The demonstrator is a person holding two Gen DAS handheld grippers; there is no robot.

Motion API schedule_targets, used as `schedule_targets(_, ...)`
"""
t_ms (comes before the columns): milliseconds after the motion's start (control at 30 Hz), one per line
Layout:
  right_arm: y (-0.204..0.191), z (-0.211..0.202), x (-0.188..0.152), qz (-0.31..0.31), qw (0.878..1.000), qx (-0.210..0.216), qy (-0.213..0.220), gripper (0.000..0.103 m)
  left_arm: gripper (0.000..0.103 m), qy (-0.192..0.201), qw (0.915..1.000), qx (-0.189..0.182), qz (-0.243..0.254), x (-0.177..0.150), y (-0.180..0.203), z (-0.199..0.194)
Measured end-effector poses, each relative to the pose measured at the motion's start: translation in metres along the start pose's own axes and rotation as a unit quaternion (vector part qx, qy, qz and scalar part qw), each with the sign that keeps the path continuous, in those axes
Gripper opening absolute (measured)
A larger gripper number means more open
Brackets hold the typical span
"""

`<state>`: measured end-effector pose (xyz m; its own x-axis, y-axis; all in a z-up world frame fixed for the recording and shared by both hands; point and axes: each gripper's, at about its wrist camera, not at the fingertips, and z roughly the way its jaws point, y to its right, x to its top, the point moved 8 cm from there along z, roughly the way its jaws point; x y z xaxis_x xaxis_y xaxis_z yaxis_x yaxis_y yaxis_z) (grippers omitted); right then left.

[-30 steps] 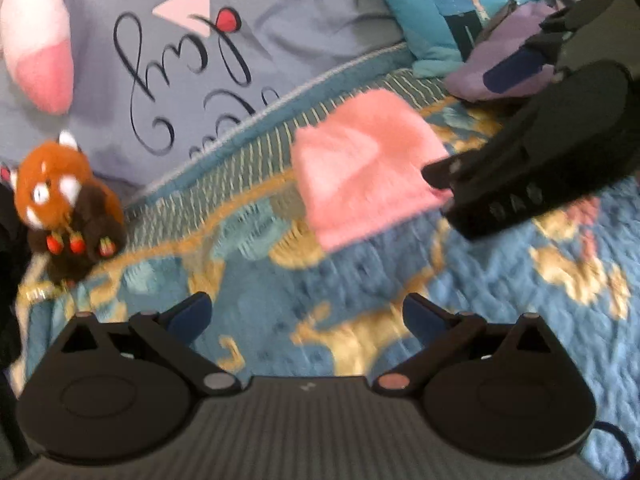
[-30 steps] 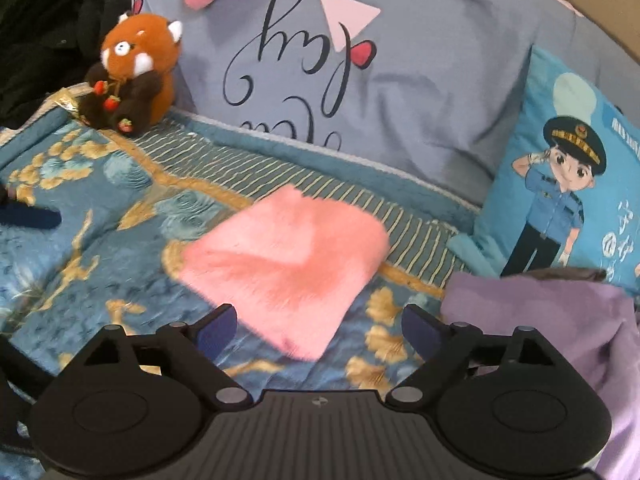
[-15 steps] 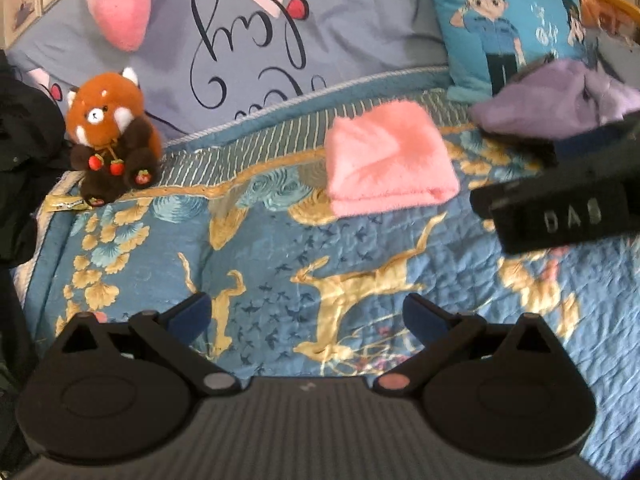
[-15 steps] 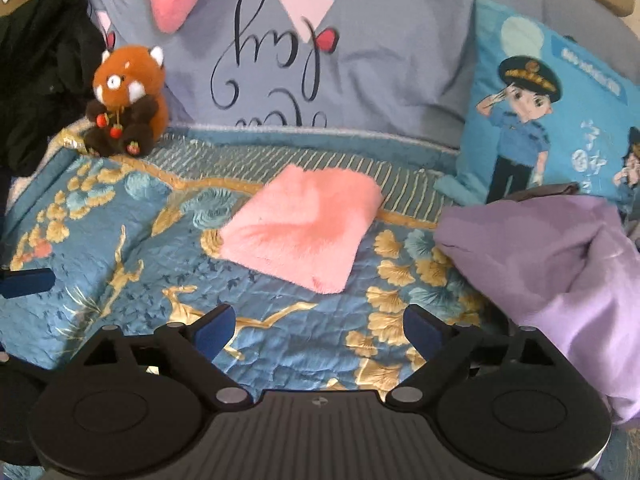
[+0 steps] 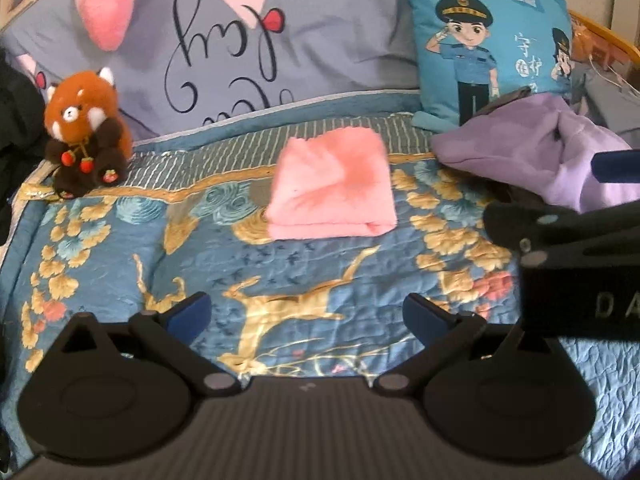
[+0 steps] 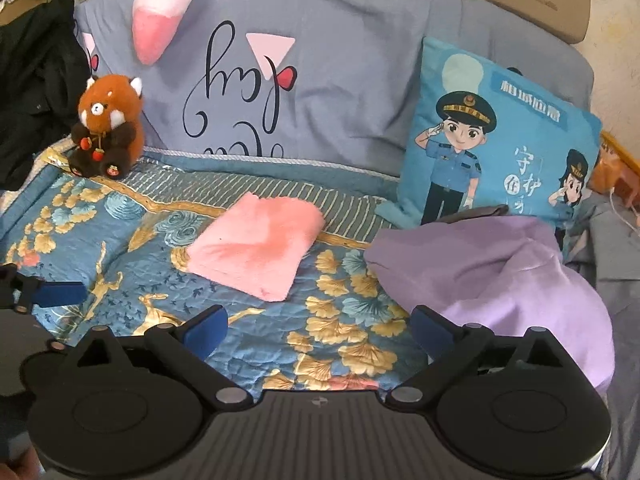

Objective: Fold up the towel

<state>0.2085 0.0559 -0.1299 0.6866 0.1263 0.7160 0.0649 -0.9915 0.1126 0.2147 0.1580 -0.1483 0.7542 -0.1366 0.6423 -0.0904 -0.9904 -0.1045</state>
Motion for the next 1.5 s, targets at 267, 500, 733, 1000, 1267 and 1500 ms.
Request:
schedule_targets(267,0.007,-0.002,-0.005,0.017,1.000,0.005,-0.001,0.099,0.103,0.001,0.9998,0.001,-0.021,0.005,-0.007,-0.001)
schedule_targets(500,0.033,-0.030,-0.019,0.051,0.999,-0.013,0.009,0.099,0.103,0.015,0.9998,-0.012,-0.008,0.005,0.011,-0.021)
schedule_targets(733,0.068,-0.067,-0.040,0.089,0.995,-0.044,0.014,0.101,0.103,0.020,0.9997,-0.011,0.000,-0.003,0.037,-0.054)
schedule_targets(1000,0.085,-0.110,-0.068,0.112,0.991,-0.063,0.022,0.103,0.103,0.005,0.9998,-0.012,-0.016,-0.028,0.050,-0.094)
schedule_targets(1267,0.085,-0.143,-0.088,0.124,0.990,-0.064,0.029,0.103,0.103,0.020,0.9998,0.006,-0.007,-0.040,0.064,-0.138)
schedule_targets(1500,0.088,-0.161,-0.097,0.133,0.988,-0.067,0.034,0.103,0.103,0.031,0.9995,0.009,0.003,-0.043,0.076,-0.162)
